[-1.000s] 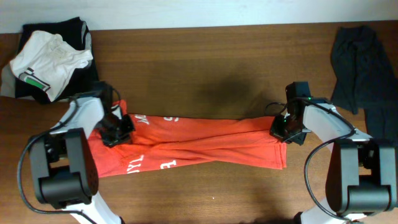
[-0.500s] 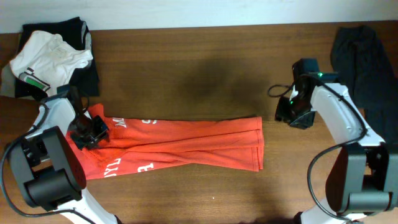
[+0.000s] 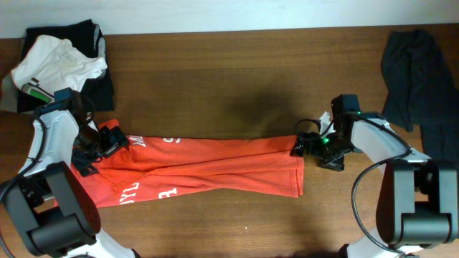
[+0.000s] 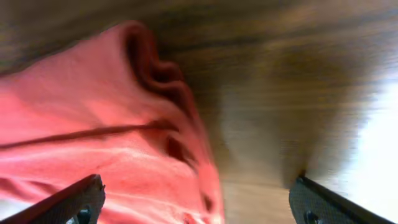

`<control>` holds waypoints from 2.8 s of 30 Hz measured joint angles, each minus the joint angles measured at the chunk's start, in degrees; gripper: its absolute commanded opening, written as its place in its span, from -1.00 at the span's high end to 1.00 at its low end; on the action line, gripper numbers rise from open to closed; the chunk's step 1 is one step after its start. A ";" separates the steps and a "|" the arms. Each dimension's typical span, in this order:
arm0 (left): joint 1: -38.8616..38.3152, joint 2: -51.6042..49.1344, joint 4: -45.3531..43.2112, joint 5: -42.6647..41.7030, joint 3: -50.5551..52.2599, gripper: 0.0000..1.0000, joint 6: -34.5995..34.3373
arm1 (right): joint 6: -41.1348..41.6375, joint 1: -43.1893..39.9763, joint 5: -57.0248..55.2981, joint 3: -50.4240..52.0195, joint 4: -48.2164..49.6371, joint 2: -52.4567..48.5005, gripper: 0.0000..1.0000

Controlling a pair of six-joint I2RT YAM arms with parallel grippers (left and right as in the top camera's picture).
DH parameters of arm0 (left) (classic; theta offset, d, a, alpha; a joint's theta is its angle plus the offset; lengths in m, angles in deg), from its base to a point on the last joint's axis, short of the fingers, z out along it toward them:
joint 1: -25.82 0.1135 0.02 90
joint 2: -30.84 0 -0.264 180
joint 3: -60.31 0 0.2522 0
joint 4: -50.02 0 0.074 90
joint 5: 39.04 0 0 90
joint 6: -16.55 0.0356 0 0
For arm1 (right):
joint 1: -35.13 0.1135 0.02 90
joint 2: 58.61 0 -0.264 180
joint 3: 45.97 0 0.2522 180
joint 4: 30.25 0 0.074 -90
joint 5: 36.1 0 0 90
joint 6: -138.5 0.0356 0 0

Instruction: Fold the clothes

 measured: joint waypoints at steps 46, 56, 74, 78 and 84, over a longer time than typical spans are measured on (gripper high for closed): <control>0.00 0.00 1.66 -4.33 0.00 -0.98 0.00 | 22.88 34.29 -18.67 -22.82 -10.40 -1.75 0.42; 0.00 0.00 1.86 -4.33 0.00 -0.99 0.00 | 18.16 32.96 -16.50 -30.60 -16.61 -6.16 -0.97; 0.00 0.00 1.44 -4.33 0.00 -0.98 0.00 | 16.61 29.62 -9.35 -3.54 -2.47 -3.82 0.84; 0.00 0.00 1.38 -4.35 0.00 -0.99 0.00 | 16.94 28.96 -13.31 -4.46 -14.73 -3.78 0.01; -0.17 0.00 -3.28 -10.60 0.00 -0.99 6.60 | 14.19 27.67 -25.03 -23.96 -33.09 -2.03 -0.97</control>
